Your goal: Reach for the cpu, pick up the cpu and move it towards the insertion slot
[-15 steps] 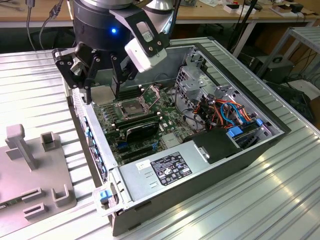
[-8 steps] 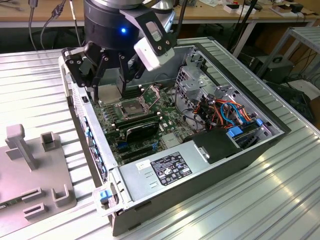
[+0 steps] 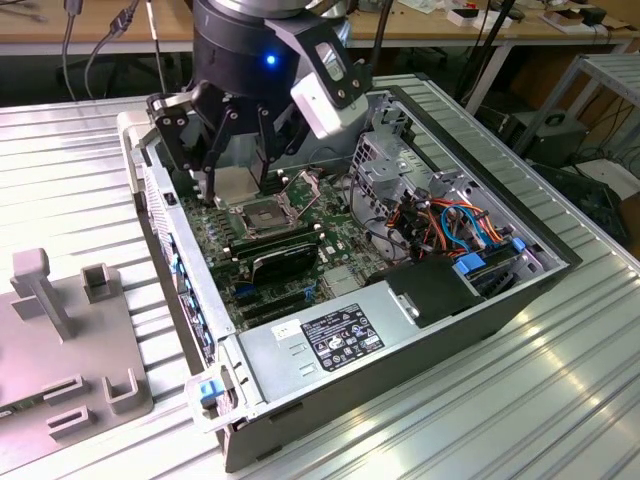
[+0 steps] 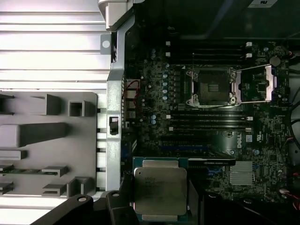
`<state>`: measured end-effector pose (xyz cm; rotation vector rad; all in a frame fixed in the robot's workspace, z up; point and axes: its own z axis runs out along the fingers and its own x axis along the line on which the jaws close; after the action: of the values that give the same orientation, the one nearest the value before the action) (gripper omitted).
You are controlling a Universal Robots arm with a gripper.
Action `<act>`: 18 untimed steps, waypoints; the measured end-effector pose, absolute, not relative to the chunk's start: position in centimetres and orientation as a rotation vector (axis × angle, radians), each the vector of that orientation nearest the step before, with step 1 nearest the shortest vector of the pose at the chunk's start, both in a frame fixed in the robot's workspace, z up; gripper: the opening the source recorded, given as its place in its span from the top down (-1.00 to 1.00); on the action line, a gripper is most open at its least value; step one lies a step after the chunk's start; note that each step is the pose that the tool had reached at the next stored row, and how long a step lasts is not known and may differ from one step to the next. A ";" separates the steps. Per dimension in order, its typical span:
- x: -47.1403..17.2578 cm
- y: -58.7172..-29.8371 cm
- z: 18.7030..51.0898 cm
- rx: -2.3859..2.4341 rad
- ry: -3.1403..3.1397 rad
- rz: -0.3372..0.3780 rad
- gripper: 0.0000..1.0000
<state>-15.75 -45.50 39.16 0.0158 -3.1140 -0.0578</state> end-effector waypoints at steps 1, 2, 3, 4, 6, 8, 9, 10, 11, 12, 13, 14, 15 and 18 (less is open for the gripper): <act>-15.6 -45.5 39.2 0.016 -3.114 -0.058 -0.09; -15.4 -45.5 39.2 0.016 -3.114 -0.058 -0.09; -15.3 -45.5 39.2 0.016 -3.114 -0.058 -0.09; -15.0 -45.5 39.2 0.016 -3.114 -0.058 -0.09; -14.6 -45.5 39.2 0.016 -3.114 -0.058 -0.09; -14.2 -45.5 39.2 0.016 -3.114 -0.058 -0.09; -14.0 -45.5 39.2 0.016 -3.114 -0.058 -0.09; -13.8 -45.5 39.2 0.016 -3.114 -0.058 -0.09; -13.4 -45.5 39.2 0.016 -3.114 -0.058 -0.09; -13.2 -45.5 39.2 0.016 -3.114 -0.058 -0.09; -12.9 -45.5 39.2 0.016 -3.114 -0.058 -0.09; -12.5 -45.4 39.2 0.016 -3.114 -0.058 -0.09; -12.1 -45.4 39.2 0.016 -3.114 -0.058 -0.09; -10.4 -45.4 39.1 0.016 -3.114 -0.058 -0.09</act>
<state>-10.42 -45.38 39.13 0.0159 -3.1140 -0.0578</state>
